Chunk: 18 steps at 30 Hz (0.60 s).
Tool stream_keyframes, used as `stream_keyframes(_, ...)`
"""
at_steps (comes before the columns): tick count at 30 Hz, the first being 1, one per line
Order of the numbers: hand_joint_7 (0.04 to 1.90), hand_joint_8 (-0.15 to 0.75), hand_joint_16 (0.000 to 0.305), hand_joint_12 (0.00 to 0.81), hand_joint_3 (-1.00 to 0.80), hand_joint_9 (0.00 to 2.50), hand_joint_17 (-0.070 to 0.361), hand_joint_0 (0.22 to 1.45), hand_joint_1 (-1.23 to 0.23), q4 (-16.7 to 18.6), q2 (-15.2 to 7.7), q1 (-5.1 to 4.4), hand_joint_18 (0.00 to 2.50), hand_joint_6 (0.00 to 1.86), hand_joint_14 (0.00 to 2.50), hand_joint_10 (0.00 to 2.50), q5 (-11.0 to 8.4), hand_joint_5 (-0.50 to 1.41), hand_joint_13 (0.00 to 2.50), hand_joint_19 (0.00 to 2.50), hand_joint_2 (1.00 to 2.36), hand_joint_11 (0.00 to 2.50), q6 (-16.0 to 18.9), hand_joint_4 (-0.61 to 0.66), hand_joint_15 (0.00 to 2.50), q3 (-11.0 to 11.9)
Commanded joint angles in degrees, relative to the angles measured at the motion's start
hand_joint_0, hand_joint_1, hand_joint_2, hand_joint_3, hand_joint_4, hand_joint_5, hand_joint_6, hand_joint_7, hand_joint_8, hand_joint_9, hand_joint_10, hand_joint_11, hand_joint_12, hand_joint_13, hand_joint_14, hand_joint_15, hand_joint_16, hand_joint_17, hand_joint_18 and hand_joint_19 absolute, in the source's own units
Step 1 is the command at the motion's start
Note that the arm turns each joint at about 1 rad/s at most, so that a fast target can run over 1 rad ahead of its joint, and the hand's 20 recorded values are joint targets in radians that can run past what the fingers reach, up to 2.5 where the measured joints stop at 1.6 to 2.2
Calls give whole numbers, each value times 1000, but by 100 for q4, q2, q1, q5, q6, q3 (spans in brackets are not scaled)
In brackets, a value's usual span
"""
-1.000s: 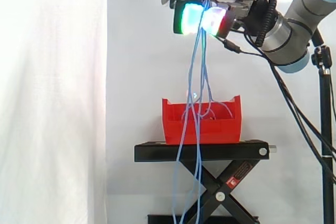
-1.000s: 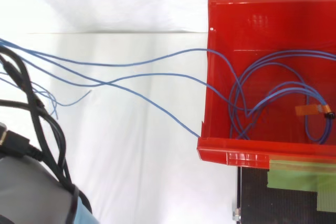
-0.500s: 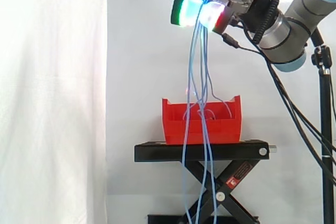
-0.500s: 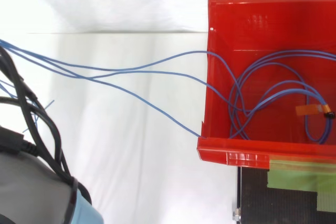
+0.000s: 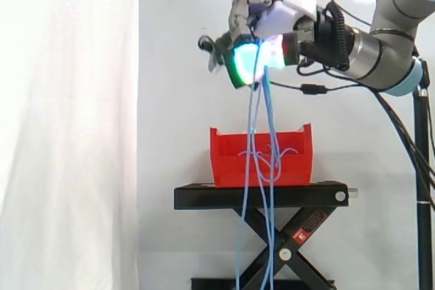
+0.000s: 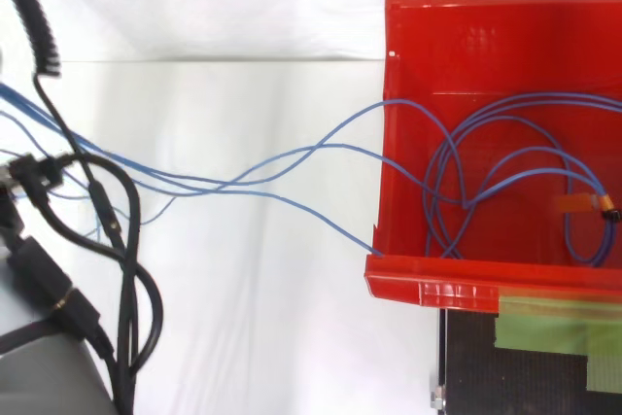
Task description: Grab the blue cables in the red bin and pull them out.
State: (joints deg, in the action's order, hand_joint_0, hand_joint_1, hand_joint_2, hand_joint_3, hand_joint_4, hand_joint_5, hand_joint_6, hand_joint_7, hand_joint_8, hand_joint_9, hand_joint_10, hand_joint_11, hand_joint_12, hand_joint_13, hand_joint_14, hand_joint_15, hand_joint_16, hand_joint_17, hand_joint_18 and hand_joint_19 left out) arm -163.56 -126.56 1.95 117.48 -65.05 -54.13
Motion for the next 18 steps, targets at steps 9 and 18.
stream_keyframes(9,431,185,43,280,-1000,1047,98,947,-883,-985,0,-63,773,1148,10,944,-339,478,1357,688,1000,1582,744,18,1572,-1)
stream_keyframes(18,502,184,43,281,-1000,1051,98,937,-866,-1240,0,-63,769,836,10,877,-348,545,1352,690,1000,1623,911,18,1580,-1)
